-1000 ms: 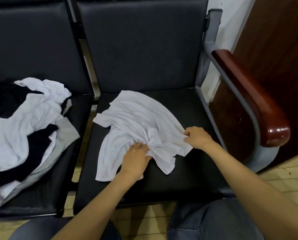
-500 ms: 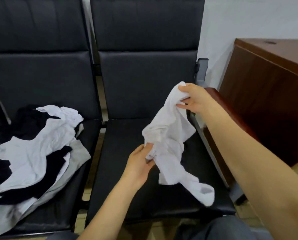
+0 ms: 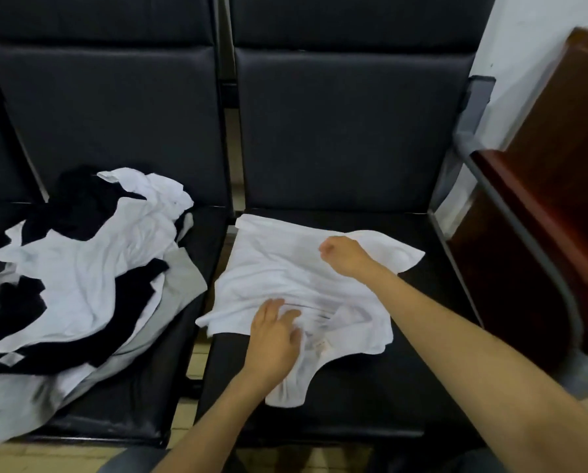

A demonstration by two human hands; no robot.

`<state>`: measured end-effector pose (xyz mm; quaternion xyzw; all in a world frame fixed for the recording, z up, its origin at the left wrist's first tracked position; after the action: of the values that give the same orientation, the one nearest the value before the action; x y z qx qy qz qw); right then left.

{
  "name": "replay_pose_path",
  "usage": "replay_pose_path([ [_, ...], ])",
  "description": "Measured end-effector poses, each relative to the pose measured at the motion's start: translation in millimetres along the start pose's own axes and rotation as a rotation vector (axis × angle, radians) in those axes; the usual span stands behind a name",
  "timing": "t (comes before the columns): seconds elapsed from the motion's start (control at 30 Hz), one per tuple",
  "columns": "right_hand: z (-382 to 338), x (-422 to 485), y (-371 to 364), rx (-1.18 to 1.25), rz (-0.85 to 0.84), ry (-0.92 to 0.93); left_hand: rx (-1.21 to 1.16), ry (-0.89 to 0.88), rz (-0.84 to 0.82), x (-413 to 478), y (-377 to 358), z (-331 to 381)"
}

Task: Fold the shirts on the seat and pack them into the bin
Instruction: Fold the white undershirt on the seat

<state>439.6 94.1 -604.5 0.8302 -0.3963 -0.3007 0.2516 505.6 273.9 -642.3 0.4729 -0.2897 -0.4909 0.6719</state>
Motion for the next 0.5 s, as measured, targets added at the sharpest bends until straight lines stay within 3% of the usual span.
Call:
replay_pose_path([
  [0.13, 61, -23, -6, -0.377, -0.133, 0.016, 0.258, -0.071, -0.238, 10, -26, 17],
  [0.23, 95, -36, 12, -0.504, -0.17, -0.057, 0.148, -0.054, -0.301, 12, -21, 29],
  [0.4, 105, -25, 57, -0.488, 0.065, -0.089, 0.054, -0.028, -0.065, 71, 10, 19],
  [0.5, 116, -4, 60, -0.505, 0.028, -0.13, 0.061, -0.077, -0.103, 125, -1, 5],
])
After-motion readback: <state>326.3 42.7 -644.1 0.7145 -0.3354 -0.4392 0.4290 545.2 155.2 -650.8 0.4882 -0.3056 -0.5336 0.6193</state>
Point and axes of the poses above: each hand's wrist, its own x-axis towards the middle knuckle, its own y-axis out of the back of the hand, z = x × y, the point moved 8 cm from there along x, towards the middle knuckle, and after that the axes turned 7 degrees about x, right-handed, at the moved point
